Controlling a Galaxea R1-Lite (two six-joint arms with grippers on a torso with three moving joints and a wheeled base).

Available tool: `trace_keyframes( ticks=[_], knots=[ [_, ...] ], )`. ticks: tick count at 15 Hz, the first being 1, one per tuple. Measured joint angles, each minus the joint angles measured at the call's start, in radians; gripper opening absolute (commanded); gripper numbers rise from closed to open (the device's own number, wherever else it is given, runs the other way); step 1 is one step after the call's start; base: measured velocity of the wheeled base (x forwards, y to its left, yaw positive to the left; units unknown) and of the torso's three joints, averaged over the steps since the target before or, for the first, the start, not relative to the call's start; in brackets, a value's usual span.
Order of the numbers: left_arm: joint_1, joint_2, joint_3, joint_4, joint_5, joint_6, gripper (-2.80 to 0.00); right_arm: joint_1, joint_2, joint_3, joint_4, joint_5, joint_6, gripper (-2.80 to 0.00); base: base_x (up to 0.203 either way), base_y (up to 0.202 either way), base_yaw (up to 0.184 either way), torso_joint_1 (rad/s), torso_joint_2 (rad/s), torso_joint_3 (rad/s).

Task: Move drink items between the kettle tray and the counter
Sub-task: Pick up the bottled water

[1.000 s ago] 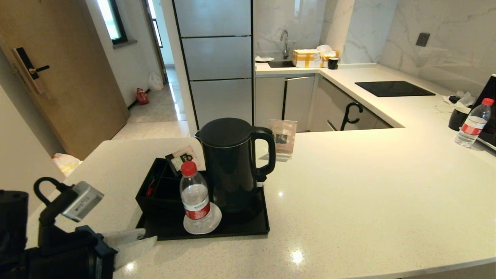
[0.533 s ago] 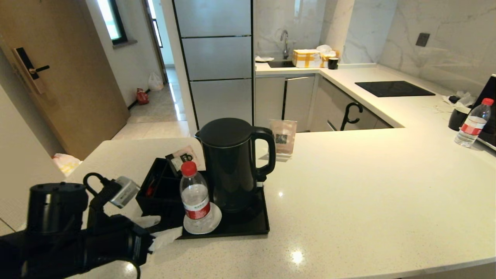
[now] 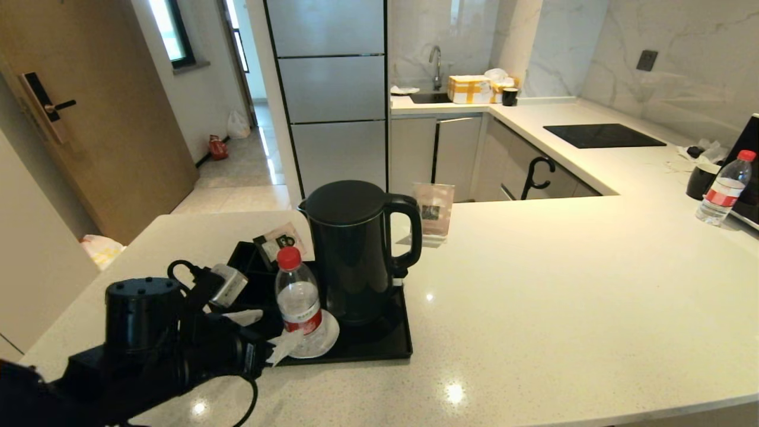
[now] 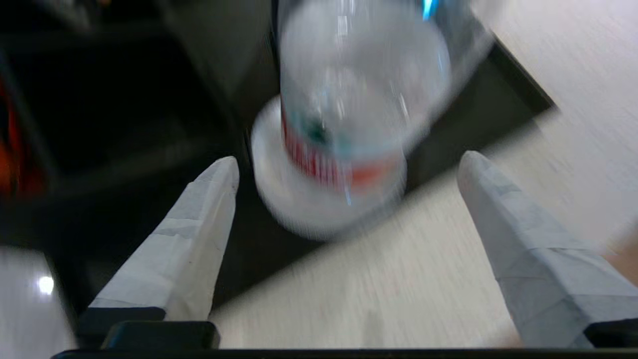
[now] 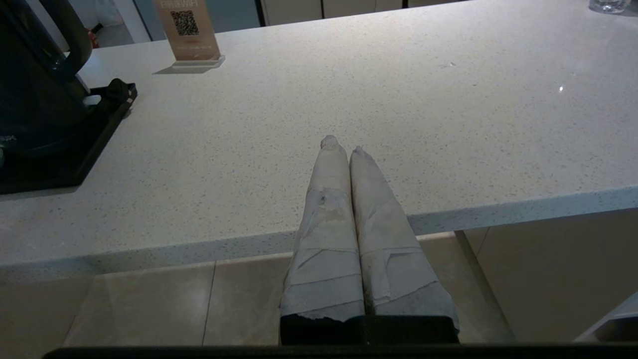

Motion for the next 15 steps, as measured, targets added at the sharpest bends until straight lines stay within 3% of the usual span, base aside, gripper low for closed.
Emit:
trace_keyframes(
  ticks=[3,8,9,15],
  knots=[
    [-0.08,0.113,0.002,-0.246,0.099,0.004,0.0,0.0,0.0,0.0,0.0,0.0,0.0,-2.8,0.0,0.0,0.0,0.0,0.0,0.0],
    [-0.134,0.175,-0.049,-0.258,0.155,0.007,0.0,-0.001,0.0,0.0,0.0,0.0,0.0,-2.8,0.0,0.0,0.0,0.0,0.0,0.0],
    [-0.136,0.179,-0.049,-0.26,0.156,0.007,-2.8,-0.001,0.0,0.0,0.0,0.0,0.0,-2.8,0.0,0.0,0.0,0.0,0.0,0.0],
    [-0.137,0.184,-0.022,-0.268,0.156,0.007,-2.8,0.0,0.0,0.0,0.0,0.0,0.0,-2.8,0.0,0.0,0.0,0.0,0.0,0.0]
  ],
)
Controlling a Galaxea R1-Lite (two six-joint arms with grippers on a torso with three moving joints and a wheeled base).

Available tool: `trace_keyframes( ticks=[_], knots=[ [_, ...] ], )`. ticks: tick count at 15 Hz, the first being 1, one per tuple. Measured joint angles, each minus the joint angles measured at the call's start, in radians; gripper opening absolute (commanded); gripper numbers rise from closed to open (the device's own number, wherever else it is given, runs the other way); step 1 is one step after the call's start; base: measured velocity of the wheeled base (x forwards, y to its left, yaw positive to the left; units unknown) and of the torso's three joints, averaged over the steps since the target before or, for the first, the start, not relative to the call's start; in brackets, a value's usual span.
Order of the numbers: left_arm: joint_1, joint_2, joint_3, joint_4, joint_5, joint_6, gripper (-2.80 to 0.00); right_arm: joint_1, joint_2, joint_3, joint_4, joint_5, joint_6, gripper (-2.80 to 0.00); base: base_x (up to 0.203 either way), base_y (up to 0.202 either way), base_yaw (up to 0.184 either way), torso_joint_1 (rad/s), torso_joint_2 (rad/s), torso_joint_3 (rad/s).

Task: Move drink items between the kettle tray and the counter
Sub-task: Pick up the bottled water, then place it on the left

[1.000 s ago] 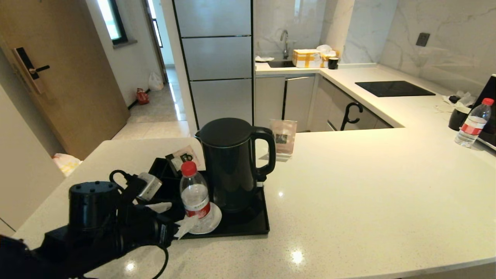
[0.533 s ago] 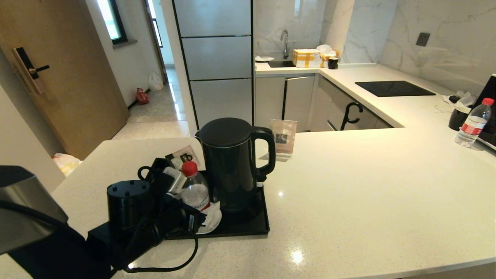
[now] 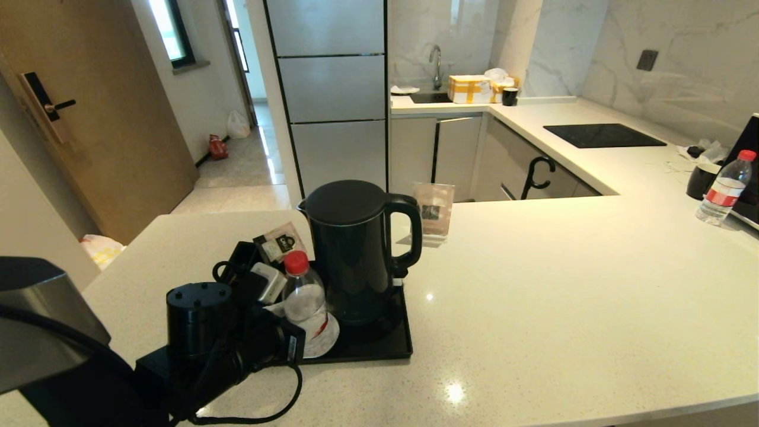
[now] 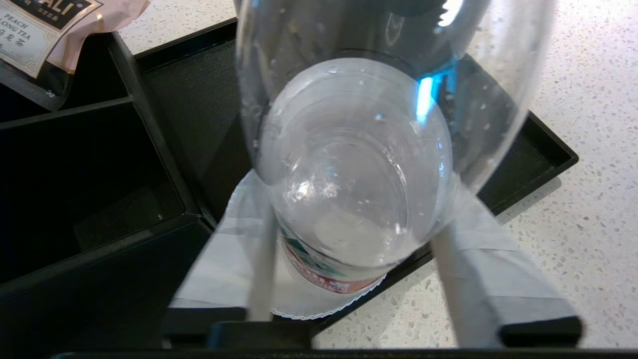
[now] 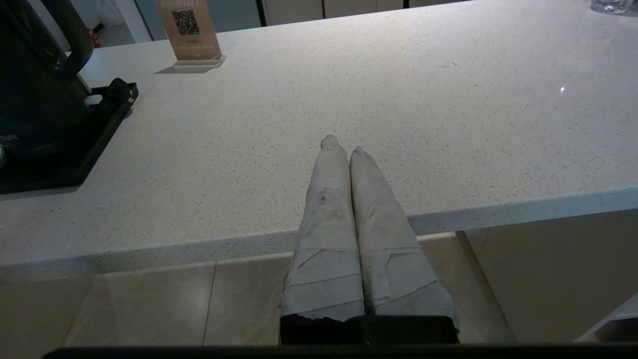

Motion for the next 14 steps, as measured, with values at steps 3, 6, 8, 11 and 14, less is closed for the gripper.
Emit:
trace_keyframes(
  ticks=[3,6,8,11,14],
  knots=[
    [0.0,0.0,0.001,0.0,0.0,0.0,-2.8,0.0,0.0,0.0,0.0,0.0,0.0,-2.8,0.0,0.0,0.0,0.0,0.0,0.0],
    [0.0,-0.005,0.0,0.005,0.001,-0.001,-2.8,0.0,0.0,0.0,0.0,0.0,0.0,-2.8,0.0,0.0,0.0,0.0,0.0,0.0],
    [0.0,-0.028,-0.003,0.017,0.003,-0.002,-2.8,0.0,0.0,0.0,0.0,0.0,0.0,-2.8,0.0,0.0,0.0,0.0,0.0,0.0],
    [0.0,-0.052,-0.006,0.02,0.005,-0.003,-2.8,0.0,0.0,0.0,0.0,0.0,0.0,-2.8,0.0,0.0,0.0,0.0,0.0,0.0],
    [0.002,-0.139,-0.003,0.132,0.048,-0.024,-2.8,0.0,0.0,0.0,0.0,0.0,0.0,-2.8,0.0,0.0,0.0,0.0,0.0,0.0]
  ],
)
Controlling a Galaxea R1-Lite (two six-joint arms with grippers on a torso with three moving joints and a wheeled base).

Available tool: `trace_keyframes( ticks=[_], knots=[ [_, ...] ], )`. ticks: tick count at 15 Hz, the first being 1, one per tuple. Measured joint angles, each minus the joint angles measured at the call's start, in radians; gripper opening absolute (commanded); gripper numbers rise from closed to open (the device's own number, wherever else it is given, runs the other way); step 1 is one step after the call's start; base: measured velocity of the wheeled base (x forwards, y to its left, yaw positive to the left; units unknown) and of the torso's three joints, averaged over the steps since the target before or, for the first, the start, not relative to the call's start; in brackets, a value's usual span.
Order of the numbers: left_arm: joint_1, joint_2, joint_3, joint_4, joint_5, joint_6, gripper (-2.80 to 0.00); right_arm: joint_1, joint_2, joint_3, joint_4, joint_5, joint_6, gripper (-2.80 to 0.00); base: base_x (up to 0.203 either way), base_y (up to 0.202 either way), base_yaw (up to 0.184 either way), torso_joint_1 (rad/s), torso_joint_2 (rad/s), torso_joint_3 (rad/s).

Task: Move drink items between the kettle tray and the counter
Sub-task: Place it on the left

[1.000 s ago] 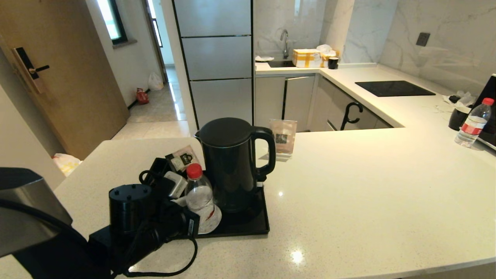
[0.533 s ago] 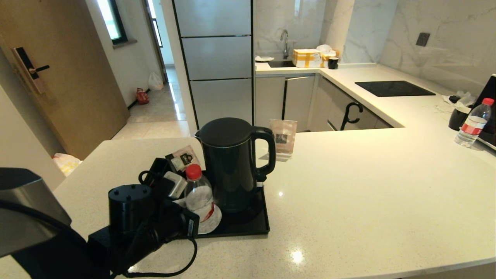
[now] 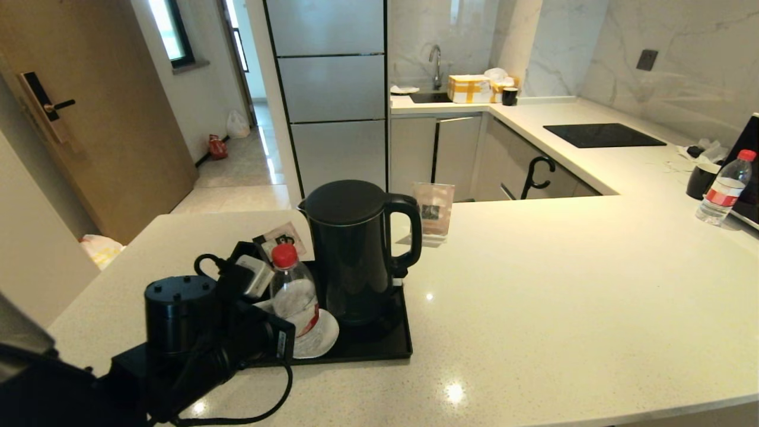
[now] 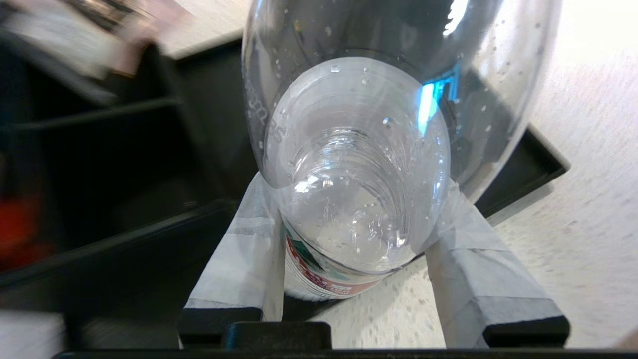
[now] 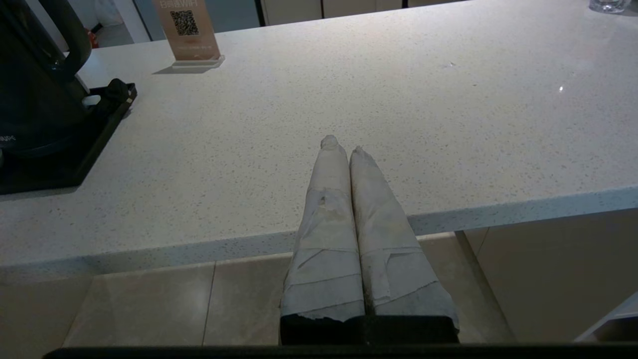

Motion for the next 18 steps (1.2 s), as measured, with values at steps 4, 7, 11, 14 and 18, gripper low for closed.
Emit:
trace_keyframes(
  ticks=[4,7,11,14,18],
  knots=[
    [0.019,-0.229,0.001,0.218,0.108,-0.042,-2.8,0.001,0.0,0.0,0.0,0.0,0.0,-2.8,0.0,0.0,0.0,0.0,0.0,0.0],
    [0.125,-0.458,-0.006,0.455,0.233,-0.089,-2.8,0.0,0.0,0.0,0.0,0.0,0.0,-2.8,0.0,0.0,0.0,0.0,0.0,0.0],
    [0.382,-0.627,-0.027,0.751,0.247,-0.147,-2.8,0.0,0.0,0.0,0.0,0.0,0.0,-2.8,0.0,0.0,0.0,0.0,0.0,0.0],
    [0.682,-0.651,-0.055,0.822,0.139,-0.13,-2.8,0.0,0.0,0.0,0.0,-0.001,0.0,-2.8,0.0,0.0,0.0,0.0,0.0,0.0],
    [0.804,-0.533,-0.07,0.679,0.086,-0.098,-2.8,0.0,0.0,0.0,0.0,0.0,0.0,-2.8,0.0,0.0,0.0,0.0,0.0,0.0]
  ],
)
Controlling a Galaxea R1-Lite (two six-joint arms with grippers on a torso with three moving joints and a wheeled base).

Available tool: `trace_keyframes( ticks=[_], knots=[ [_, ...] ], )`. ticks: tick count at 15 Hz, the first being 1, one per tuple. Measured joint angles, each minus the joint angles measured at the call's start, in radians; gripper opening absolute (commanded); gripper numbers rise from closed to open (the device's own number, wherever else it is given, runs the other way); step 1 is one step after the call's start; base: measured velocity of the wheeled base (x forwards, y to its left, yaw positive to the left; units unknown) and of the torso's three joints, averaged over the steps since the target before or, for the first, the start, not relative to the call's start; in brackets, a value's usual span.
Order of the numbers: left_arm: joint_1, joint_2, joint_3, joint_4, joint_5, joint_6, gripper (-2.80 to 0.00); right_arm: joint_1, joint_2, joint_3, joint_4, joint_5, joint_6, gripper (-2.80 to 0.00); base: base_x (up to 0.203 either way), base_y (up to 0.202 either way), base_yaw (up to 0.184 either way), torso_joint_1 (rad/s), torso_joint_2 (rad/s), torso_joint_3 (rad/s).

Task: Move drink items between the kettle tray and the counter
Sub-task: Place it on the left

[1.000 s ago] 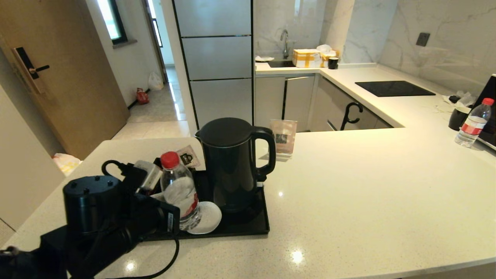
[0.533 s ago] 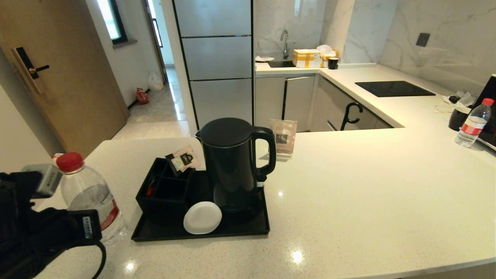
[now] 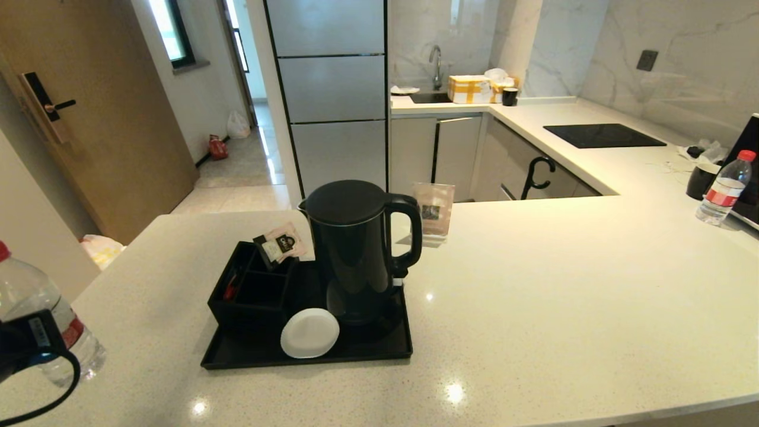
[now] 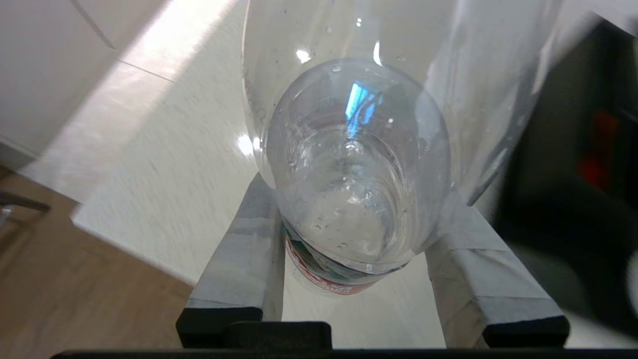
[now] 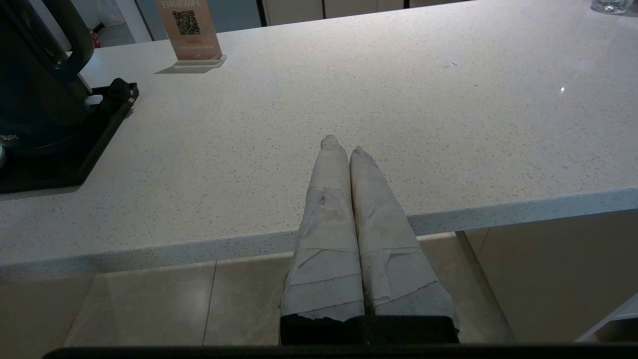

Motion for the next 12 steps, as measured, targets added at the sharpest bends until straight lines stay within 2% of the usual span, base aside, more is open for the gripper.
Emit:
trace_keyframes(
  ticks=[4,8,10,12],
  knots=[
    [0.01,0.266,0.003,-0.322,0.05,0.061,-2.8,0.0,0.0,0.0,0.0,0.0,0.0,-2.8,0.0,0.0,0.0,0.0,0.0,0.0],
    [-0.028,0.527,-0.017,-0.62,0.058,0.156,-2.8,0.0,0.0,0.0,0.0,0.0,0.0,-2.8,0.0,0.0,0.0,0.0,0.0,0.0],
    [-0.05,0.617,-0.025,-0.712,0.058,0.194,-2.8,0.0,0.0,0.0,0.0,0.0,0.0,-2.8,0.0,0.0,0.0,0.0,0.0,0.0],
    [-0.059,0.674,-0.036,-0.726,0.058,0.196,-2.8,0.0,0.0,0.0,0.0,0.0,0.0,-2.8,0.0,0.0,0.0,0.0,0.0,0.0]
  ],
)
